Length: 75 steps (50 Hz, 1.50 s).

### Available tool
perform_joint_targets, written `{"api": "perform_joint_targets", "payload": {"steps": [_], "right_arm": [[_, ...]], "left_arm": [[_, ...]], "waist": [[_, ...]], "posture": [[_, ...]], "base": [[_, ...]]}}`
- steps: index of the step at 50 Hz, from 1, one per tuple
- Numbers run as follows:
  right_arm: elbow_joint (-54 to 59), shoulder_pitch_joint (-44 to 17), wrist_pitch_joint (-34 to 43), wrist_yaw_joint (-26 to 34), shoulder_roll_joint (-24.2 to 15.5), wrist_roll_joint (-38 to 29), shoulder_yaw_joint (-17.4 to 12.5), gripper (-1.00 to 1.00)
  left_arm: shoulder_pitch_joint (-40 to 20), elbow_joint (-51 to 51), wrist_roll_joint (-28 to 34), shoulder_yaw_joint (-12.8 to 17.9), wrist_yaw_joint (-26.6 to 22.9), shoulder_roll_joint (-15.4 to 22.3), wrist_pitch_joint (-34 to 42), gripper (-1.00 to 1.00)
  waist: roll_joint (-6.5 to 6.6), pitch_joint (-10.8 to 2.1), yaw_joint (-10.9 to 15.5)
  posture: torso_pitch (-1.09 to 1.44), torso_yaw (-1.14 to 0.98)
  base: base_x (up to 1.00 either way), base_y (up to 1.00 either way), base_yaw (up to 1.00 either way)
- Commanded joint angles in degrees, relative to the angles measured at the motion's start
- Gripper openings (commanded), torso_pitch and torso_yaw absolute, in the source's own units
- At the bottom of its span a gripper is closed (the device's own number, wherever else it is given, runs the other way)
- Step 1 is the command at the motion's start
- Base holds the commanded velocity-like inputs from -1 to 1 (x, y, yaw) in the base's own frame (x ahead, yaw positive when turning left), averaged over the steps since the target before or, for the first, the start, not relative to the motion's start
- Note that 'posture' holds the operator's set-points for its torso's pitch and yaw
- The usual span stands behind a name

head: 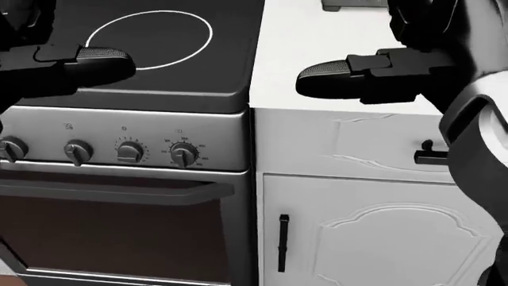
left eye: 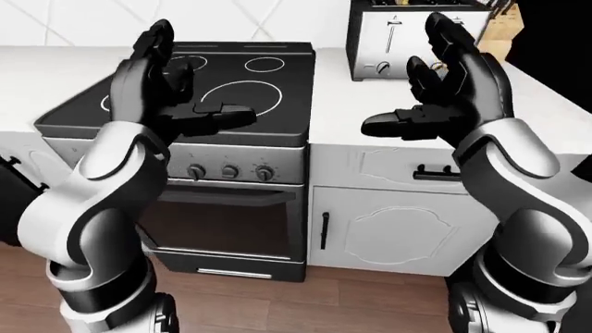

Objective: Push down the lever of the toaster to turn it on.

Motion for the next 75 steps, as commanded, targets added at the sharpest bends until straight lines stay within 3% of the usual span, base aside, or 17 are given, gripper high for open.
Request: {"api": "perform_joint_targets", "payload": {"steps": [1, 8, 11, 12, 17, 20, 22, 31, 38, 44, 50, 53, 54, 62, 66, 69, 75], "right_arm": [[-1.66, -2.26, -1.61, -0.25, -1.04, -0.46, -1.59, 1.00], [-1.23, -2.02, -1.84, 0.44, -0.94, -2.01, -0.71, 1.00], [-1.91, -2.44, -0.79, 0.27, -0.61, -1.93, -1.24, 1.00], [-1.92, -2.55, -0.60, 0.24, -0.59, -1.94, -1.30, 1.00], [-1.68, -2.26, -1.11, 0.66, -0.50, -2.13, -1.36, 1.00], [-1.80, -2.61, -0.98, 0.33, -0.29, -2.06, -1.53, 1.00], [-1.94, -2.67, -0.78, 0.20, -0.28, -1.95, -1.58, 1.00], [-1.79, -2.01, -2.48, 0.75, -0.14, -2.07, -1.43, 1.00], [-1.57, -1.99, -2.75, 0.73, -0.17, -2.10, -1.15, 1.00], [-1.75, -1.94, -2.72, 0.76, -0.18, -2.03, -1.13, 1.00], [-1.94, -2.11, -2.41, 0.66, -0.27, -1.81, -1.29, 1.00], [-1.86, -2.07, -2.50, 0.70, -0.31, -1.83, -1.27, 1.00], [-1.94, -2.05, -2.46, 0.70, -0.32, -1.79, -1.30, 1.00], [-2.04, -2.14, -2.30, 0.62, -0.40, -1.62, -1.42, 1.00], [-2.17, -2.20, -1.96, 0.47, -0.46, -1.55, -1.38, 1.00], [-1.99, -2.12, -1.87, 0.47, -0.56, -1.77, -1.22, 1.00], [-1.85, -2.08, -1.80, 0.81, -0.39, -2.62, -0.84, 1.00]], "left_arm": [[-2.44, -1.79, -0.24, -0.13, -0.27, 0.36, -1.68, 1.00], [-2.62, -1.97, -0.48, -0.02, -0.08, 0.40, -1.31, 1.00], [-2.58, -2.15, -0.66, 0.06, 0.02, 0.45, -1.22, 1.00], [-2.46, -2.10, -0.58, -0.03, 0.00, 0.43, -1.36, 1.00], [-2.43, -2.11, -0.62, -0.05, 0.03, 0.42, -1.37, 1.00], [-2.39, -2.05, -0.49, -0.23, -0.06, 0.32, -1.49, 1.00], [-2.43, -2.08, -0.51, -0.15, -0.01, 0.30, -1.37, 1.00], [-2.56, -1.96, -0.50, -0.09, 0.01, 0.31, -1.33, 1.00], [-2.39, -1.78, -0.34, -0.29, -0.07, 0.25, -1.63, 1.00], [-2.37, -1.89, -0.30, -0.27, -0.13, 0.17, -1.57, 1.00], [-2.50, -2.00, -0.31, -0.27, -0.02, 0.12, -1.33, 1.00], [-2.36, -1.86, -0.13, -0.40, -0.14, 0.08, -1.56, 1.00], [-2.44, -1.92, -0.16, -0.38, -0.09, 0.05, -1.44, 1.00], [-2.62, -2.35, -0.31, -0.21, 0.16, -0.04, -0.84, 1.00], [-2.61, -2.50, -0.46, -0.15, 0.27, -0.03, -0.74, 1.00], [-2.74, -2.57, -0.62, -0.14, 0.41, -0.01, -0.57, 1.00], [-2.64, -2.68, -0.60, -0.23, 0.45, -0.06, -0.55, 1.00]], "waist": [[0.09, -1.99, -0.41], [-2.71, -0.23, -0.02], [-6.73, -2.13, -0.07], [-4.26, -1.38, -0.66], [-3.68, -2.03, -1.27], [-2.30, 0.17, -0.33], [0.96, -0.49, 0.04], [-5.79, -3.04, 0.29], [-0.75, -0.82, -0.37], [-0.53, -1.25, -0.58], [-3.67, -0.90, 0.03], [-8.25, -1.96, 0.42], [-5.99, -1.51, -0.03], [-4.07, -0.83, -0.36], [0.53, -1.71, -1.18], [0.92, -1.05, -0.98], [-2.98, 0.41, -0.45]], "posture": [[0.00, 0.00], [0.00, 0.00], [0.00, 0.00], [0.00, 0.00], [0.00, 0.00], [0.00, 0.00], [0.00, 0.00], [0.00, 0.00], [0.00, 0.00], [0.00, 0.00], [0.00, 0.00], [0.00, 0.00], [0.00, 0.00], [0.00, 0.00], [0.00, 0.00], [0.00, 0.00], [0.00, 0.00]], "base": [[0.16, 0.09, 0.00], [0.05, 0.02, 0.00], [0.00, 0.00, -0.14], [0.00, 0.00, -0.80], [0.00, 0.00, -1.00], [0.00, 0.00, -0.27], [0.00, 0.00, 0.00], [0.01, 0.00, 0.00], [0.18, 0.00, 0.00], [0.23, 0.00, 0.00], [0.24, 0.00, 0.00], [0.24, 0.00, 0.00], [0.23, 0.00, 0.00], [0.24, 0.00, 0.00], [0.24, 0.00, 0.00], [0.18, 0.00, 0.00], [0.00, 0.00, 0.00]]}}
